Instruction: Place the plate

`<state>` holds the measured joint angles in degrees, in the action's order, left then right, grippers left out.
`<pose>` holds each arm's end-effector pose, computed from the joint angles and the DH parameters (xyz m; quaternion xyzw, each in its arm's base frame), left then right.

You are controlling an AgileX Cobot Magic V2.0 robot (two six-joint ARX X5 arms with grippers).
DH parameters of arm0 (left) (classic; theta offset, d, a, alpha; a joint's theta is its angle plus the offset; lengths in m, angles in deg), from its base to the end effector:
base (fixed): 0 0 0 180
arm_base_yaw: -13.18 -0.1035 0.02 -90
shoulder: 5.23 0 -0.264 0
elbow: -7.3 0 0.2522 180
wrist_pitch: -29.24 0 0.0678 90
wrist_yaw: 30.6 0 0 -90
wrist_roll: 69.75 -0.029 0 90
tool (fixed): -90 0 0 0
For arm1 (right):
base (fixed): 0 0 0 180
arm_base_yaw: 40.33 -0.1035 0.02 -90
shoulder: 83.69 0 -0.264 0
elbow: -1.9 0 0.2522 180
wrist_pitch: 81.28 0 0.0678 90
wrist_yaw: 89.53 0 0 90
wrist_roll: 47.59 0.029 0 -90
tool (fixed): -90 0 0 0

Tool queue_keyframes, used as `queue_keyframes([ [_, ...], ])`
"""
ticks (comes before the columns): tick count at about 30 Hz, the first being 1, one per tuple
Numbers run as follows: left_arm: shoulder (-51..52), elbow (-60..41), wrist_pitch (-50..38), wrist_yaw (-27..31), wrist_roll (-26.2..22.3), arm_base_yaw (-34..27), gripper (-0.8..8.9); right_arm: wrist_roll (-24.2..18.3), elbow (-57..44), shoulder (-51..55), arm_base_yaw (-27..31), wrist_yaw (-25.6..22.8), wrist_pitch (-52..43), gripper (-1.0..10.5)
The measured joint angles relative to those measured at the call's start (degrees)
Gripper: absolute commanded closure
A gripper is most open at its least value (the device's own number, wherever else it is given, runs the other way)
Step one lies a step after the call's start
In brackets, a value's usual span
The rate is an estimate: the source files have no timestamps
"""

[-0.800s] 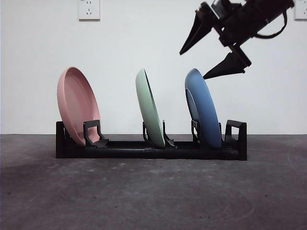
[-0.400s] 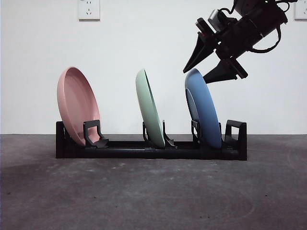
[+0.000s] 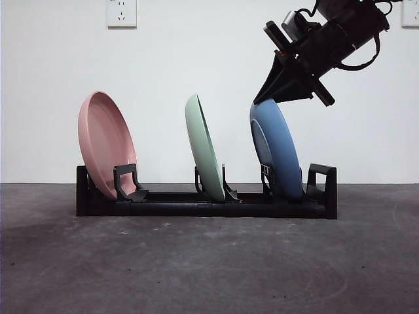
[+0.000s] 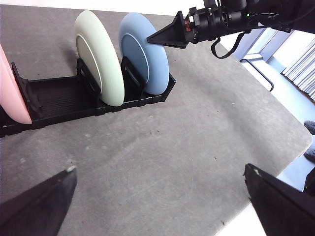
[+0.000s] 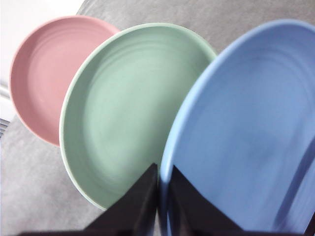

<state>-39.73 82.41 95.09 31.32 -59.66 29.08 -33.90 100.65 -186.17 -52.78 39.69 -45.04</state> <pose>0.0716 -0.0346 0.3774 -0.1027 0.2485 -0.3449 0.8993 0.3846 0.1037 0.2869 0.1794 0.3789 0.3670 0.8304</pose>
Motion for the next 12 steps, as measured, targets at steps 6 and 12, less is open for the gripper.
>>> queue_keyframes([
  [6,0.0,0.0,0.0,0.0,0.0,0.0,2.51,2.3,0.0,0.4,0.0,-0.1,0.1,9.3],
  [12,0.0,0.0,0.0,0.0,0.0,0.0,2.51,4.8,0.0,4.2,0.1,0.7,0.7,9.3],
])
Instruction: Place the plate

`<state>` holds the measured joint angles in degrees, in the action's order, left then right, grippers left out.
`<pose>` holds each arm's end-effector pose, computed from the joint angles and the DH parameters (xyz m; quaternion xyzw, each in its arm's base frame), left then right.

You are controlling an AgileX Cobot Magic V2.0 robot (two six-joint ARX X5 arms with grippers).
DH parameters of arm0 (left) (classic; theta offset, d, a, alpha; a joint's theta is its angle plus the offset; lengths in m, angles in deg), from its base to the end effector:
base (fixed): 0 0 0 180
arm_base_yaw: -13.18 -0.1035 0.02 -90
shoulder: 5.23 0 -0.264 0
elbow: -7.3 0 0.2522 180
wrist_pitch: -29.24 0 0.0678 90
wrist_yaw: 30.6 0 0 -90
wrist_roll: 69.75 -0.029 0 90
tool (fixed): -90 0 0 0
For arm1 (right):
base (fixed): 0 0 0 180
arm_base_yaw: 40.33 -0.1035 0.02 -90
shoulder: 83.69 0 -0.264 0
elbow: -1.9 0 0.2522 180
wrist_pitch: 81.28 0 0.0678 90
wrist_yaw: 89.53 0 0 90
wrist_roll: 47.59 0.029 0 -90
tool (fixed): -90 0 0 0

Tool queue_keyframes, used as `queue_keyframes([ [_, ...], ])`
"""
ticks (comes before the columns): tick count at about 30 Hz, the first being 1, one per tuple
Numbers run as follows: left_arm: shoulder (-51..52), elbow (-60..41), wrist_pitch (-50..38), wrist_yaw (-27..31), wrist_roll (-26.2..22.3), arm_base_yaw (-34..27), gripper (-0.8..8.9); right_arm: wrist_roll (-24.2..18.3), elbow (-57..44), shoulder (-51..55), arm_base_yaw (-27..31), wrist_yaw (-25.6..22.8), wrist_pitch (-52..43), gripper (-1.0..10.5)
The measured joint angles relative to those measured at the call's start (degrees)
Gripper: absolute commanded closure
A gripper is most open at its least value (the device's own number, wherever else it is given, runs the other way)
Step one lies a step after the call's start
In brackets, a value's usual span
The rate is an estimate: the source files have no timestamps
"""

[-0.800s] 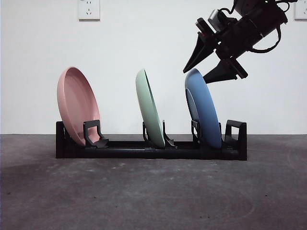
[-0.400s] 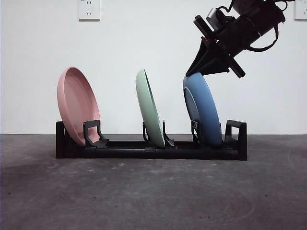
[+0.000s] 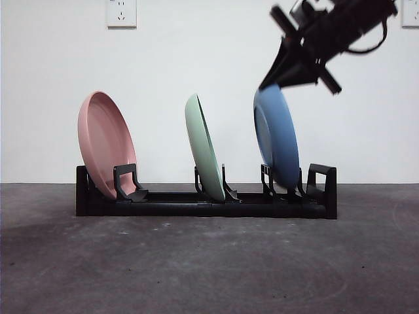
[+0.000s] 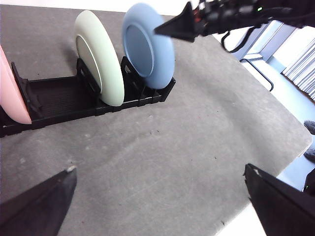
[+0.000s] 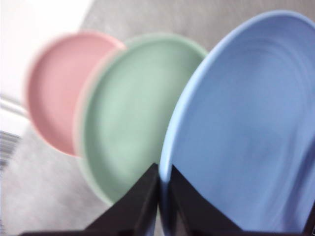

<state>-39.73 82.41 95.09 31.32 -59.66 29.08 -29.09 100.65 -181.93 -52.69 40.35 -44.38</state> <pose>0.0716 -0.0346 0.3774 -0.1027 0.2485 -0.3449 0.8993 0.3697 0.1000 0.3136 0.2104 0.3666 0.3640 0.8299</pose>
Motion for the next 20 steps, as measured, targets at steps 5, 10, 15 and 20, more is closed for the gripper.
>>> queue_keyframes([
  [5,0.0,0.0,0.0,0.0,-0.1,0.0,2.51,1.3,0.0,4.6,0.0,2.4,0.2,9.3],
  [10,0.0,0.0,0.0,0.0,-0.2,0.0,2.51,1.5,0.0,9.1,0.0,3.2,1.3,9.3],
  [15,0.0,0.0,0.0,0.1,-0.5,0.0,2.51,0.6,0.0,15.5,0.0,3.4,5.9,9.3],
  [20,-0.1,0.0,0.0,0.7,-1.1,0.0,2.51,-4.8,0.0,21.4,-1.6,3.4,15.5,9.3],
])
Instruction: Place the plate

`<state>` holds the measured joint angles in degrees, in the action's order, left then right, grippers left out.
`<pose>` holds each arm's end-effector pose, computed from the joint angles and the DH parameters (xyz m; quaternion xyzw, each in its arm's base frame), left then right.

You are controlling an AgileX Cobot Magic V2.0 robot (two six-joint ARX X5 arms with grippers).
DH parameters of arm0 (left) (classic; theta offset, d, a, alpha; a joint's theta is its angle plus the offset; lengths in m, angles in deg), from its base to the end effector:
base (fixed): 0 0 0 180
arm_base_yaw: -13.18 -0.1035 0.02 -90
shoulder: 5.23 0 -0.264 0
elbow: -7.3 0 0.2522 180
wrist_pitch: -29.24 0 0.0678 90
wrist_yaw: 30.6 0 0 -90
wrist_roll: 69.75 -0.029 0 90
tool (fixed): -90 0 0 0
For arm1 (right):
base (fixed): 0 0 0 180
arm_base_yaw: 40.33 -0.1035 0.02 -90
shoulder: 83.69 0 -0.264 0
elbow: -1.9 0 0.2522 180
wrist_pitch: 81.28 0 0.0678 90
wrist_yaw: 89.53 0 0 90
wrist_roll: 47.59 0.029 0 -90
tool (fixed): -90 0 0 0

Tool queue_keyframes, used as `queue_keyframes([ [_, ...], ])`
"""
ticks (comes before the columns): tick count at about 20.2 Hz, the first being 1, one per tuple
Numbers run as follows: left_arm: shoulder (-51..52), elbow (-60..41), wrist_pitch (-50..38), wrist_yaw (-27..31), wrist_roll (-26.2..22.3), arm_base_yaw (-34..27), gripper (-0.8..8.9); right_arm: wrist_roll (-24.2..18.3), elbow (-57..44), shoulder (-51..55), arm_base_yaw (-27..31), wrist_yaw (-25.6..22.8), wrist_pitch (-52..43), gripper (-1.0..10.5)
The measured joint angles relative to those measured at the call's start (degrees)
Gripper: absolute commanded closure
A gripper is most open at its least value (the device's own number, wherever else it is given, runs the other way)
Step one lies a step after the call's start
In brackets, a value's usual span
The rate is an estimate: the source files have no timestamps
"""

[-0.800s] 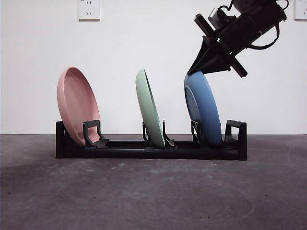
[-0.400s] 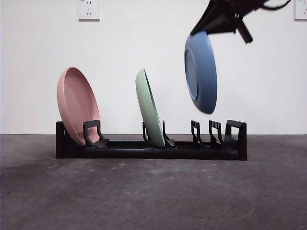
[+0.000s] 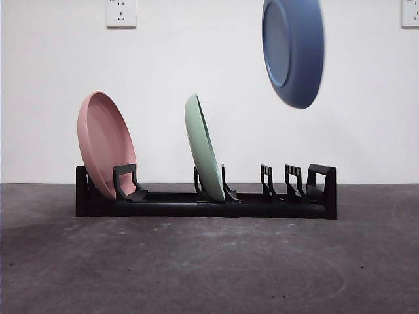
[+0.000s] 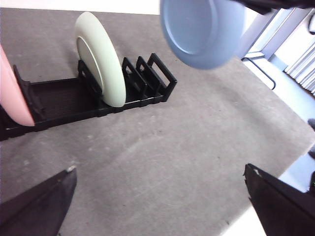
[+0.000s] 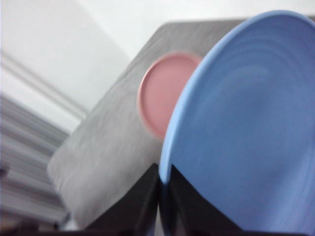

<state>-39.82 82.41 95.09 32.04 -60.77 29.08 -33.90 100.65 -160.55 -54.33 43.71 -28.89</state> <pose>0.0723 -0.0344 0.3772 -0.0928 0.2456 -0.3415 0.9025 0.2578 0.0847 0.4095 0.1669 0.3078 0.4285 0.8330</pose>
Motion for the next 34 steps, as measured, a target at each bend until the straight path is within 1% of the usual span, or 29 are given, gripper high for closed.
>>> queue_keyframes([
  [5,-0.6,0.0,0.0,0.6,-0.4,0.0,2.51,-7.5,0.0,5.0,-4.8,-0.3,11.7,9.3],
  [9,-1.2,0.0,-0.1,0.6,-0.9,0.0,2.51,-11.2,0.0,8.9,-10.0,-3.6,16.0,9.3],
  [10,-1.4,0.0,-0.1,0.6,-0.9,0.0,2.51,-12.0,0.0,9.8,-11.7,-5.3,16.8,9.3],
  [12,-1.7,0.0,-0.4,0.6,-1.0,0.0,2.51,-13.4,0.0,11.9,-16.8,-11.7,19.8,9.3],
  [14,-2.1,0.0,-0.5,0.6,-1.1,0.0,2.51,-13.8,0.0,13.0,-21.6,-17.7,23.6,9.3],
  [16,-2.2,0.0,-0.5,0.6,-1.1,0.0,2.51,-13.7,-0.4,13.0,-26.2,-21.6,25.2,9.3],
  [19,-2.2,0.0,-0.5,0.6,-1.5,0.0,2.51,-12.1,-3.9,13.2,-34.1,-28.7,24.1,9.3],
  [22,-2.6,0.0,-0.5,0.6,-1.5,0.0,2.51,-9.2,-11.4,13.2,-42.2,-38.8,19.2,9.3],
  [24,-3.0,0.0,-0.5,0.6,-1.5,0.0,2.51,-7.3,-16.8,13.0,-46.6,-44.7,14.5,9.3],
  [26,-3.7,0.0,-0.6,0.6,-1.5,0.0,2.51,-6.1,-21.1,12.1,-51.1,-49.5,11.4,9.3],
  [28,-4.3,0.0,-0.6,0.6,-1.5,0.0,2.51,-5.7,-23.9,9.4,-54.7,-53.6,10.6,9.3],
  [30,-4.5,0.0,-0.7,0.6,-1.5,0.0,2.51,-5.7,-24.9,5.4,-56.9,-56.8,10.3,9.3],
  [34,-4.8,0.0,-0.7,0.6,-1.5,0.0,2.51,-5.9,-24.9,-3.8,-59.6,-61.5,6.8,9.3],
])
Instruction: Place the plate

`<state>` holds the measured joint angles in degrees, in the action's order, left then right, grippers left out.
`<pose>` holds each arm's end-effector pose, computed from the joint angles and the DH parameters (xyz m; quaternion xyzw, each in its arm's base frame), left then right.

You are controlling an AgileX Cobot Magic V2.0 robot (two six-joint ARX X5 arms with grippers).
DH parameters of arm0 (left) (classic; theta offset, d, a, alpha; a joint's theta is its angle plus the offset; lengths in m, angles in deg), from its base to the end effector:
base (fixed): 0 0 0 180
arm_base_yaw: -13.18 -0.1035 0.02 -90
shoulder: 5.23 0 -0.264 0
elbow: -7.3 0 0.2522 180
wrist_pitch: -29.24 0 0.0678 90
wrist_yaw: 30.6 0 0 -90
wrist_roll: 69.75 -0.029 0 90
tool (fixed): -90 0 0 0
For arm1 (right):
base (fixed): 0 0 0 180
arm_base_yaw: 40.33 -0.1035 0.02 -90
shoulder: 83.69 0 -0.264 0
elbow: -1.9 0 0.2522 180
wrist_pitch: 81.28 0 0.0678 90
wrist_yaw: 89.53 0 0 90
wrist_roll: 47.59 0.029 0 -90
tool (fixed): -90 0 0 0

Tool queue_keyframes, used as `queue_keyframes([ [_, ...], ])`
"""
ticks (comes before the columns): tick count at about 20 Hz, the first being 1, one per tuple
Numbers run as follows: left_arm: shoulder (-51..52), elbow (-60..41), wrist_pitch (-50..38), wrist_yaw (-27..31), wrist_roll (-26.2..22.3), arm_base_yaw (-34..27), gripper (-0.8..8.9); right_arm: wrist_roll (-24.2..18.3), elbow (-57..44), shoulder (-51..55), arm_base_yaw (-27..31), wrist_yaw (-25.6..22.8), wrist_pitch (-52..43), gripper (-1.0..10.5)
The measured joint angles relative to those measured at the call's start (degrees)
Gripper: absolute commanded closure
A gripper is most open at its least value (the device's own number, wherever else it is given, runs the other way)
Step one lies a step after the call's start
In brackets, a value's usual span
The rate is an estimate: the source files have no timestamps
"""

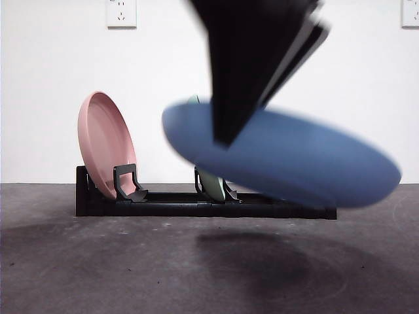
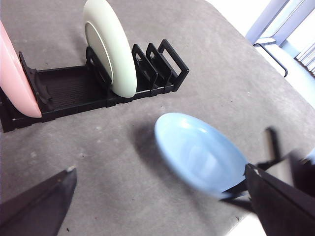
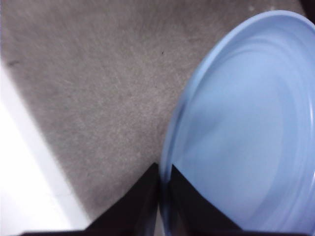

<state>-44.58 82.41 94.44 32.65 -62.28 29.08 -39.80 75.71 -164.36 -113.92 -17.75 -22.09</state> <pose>0.0946 -0.0405 0.3722 -0.0827 0.2753 -0.3345 0.8975 0.0839 0.2529 0.2467 -0.3401 0.4048 0.3629 0.7673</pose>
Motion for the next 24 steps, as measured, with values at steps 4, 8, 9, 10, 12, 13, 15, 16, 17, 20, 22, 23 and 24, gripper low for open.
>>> queue_keyframes([
  [4,0.0,0.0,0.0,0.0,0.0,0.0,2.51,-0.2,0.0,-7.5,-1.6,-5.7,-3.0,9.3],
  [8,0.0,0.0,0.0,0.0,0.0,0.0,2.51,-0.9,0.0,-12.0,-3.5,-7.3,-8.2,9.3],
  [9,0.0,0.0,0.0,0.0,0.0,0.0,2.51,-1.2,0.0,-13.0,-3.8,-8.1,-9.2,9.3],
  [10,0.0,0.0,0.0,0.0,0.0,0.0,2.51,-1.4,0.0,-14.0,-4.1,-9.6,-9.7,9.3],
  [12,0.0,0.0,0.0,0.0,0.0,0.0,2.52,-1.6,0.0,-15.9,-4.4,-11.0,-10.0,9.3],
  [13,0.0,0.0,0.0,0.0,0.0,0.0,2.51,-1.7,0.0,-16.8,-4.3,-11.1,-10.1,9.3],
  [15,0.0,0.0,0.0,0.0,0.0,0.0,2.51,-2.0,0.0,-18.3,-4.4,-11.2,-10.3,9.3],
  [16,0.0,0.0,0.0,0.0,0.0,0.0,2.51,-2.0,0.0,-18.8,-4.4,-11.6,-10.5,9.3],
  [17,0.0,0.0,0.0,0.0,0.0,0.0,2.51,-2.0,0.0,-19.0,-4.4,-12.2,-10.7,9.3],
  [20,0.0,0.0,0.0,0.0,0.0,0.0,2.51,-2.0,0.0,-19.0,-4.5,-12.7,-11.2,9.2],
  [22,0.0,0.0,0.0,0.0,0.0,0.0,2.51,-2.0,0.0,-19.0,-4.7,-12.9,-11.3,8.6],
  [23,0.0,0.0,0.0,0.0,0.0,0.0,2.51,-2.0,0.0,-19.0,-4.8,-12.9,-11.4,8.3],
  [24,0.0,0.0,0.0,0.0,0.0,0.0,2.52,-2.0,0.0,-19.0,-4.9,-12.9,-11.4,8.2],
])
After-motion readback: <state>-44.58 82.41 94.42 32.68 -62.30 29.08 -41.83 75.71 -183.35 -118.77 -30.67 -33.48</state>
